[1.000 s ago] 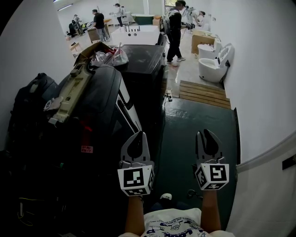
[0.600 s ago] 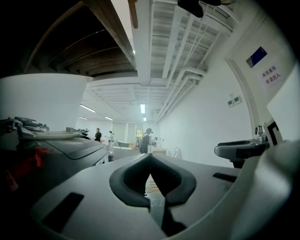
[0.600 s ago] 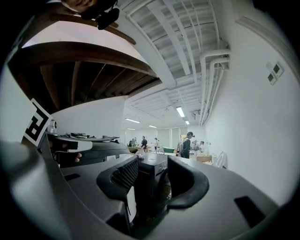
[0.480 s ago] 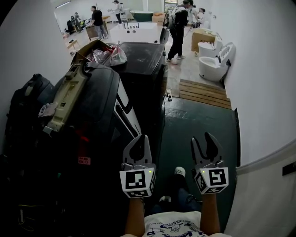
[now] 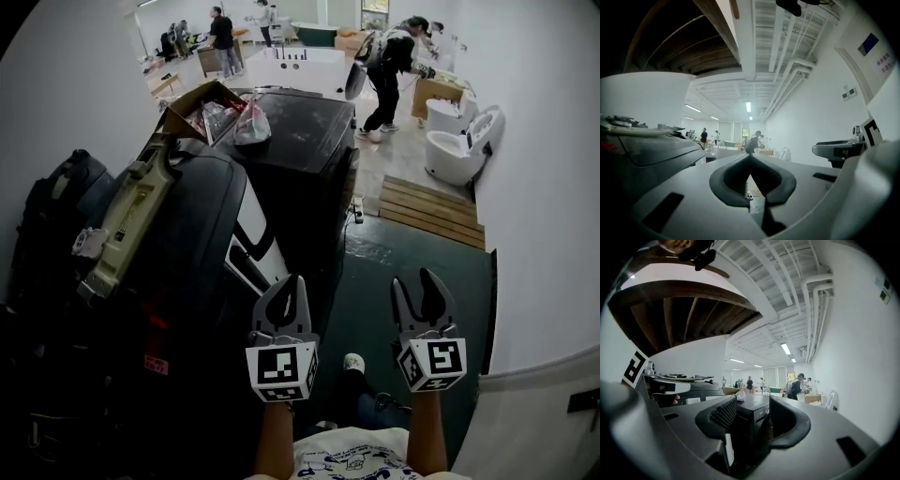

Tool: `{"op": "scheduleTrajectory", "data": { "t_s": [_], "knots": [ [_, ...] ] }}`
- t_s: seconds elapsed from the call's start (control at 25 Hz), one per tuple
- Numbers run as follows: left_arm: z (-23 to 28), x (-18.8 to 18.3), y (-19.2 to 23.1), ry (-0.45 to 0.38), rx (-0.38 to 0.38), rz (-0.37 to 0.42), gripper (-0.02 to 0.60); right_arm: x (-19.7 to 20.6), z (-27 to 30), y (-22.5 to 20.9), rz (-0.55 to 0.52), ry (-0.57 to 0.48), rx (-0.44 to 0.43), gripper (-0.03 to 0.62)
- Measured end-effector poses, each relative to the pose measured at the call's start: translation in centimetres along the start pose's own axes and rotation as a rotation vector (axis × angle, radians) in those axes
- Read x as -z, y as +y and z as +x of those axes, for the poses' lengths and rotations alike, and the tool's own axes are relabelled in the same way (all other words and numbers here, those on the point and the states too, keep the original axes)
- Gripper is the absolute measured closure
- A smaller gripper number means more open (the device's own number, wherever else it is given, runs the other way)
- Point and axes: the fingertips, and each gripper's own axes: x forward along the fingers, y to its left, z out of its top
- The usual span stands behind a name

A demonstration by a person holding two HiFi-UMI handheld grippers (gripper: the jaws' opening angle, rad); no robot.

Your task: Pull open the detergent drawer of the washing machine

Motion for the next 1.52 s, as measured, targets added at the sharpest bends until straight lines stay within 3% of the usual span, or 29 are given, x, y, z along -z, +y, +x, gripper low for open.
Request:
{"op": "scheduleTrajectory", "data": {
  "t_s": [0.32,0.6,1.12,1.52],
  "knots": [
    [11.6,-2.6,0.3,-0.023,-0.08,0.007,0.568,-2.5,11.7,-6.7,-0.006,-0.029,-0.084,0.376],
    [18.7,-2.7,0.8,-0.016,-0.135,0.0,0.568,-2.2,18.8,-10.9,0.01,-0.02,-0.13,0.376],
    [27.4,0.2,2.8,0.063,-0.169,-0.017,0.568,1.6,27.5,-13.8,0.069,0.052,-0.167,0.376],
    [37.9,1.3,7.5,0.085,-0.155,-0.031,0.568,3.4,38.6,-15.1,0.076,0.087,-0.16,0.376]
  ]
}}
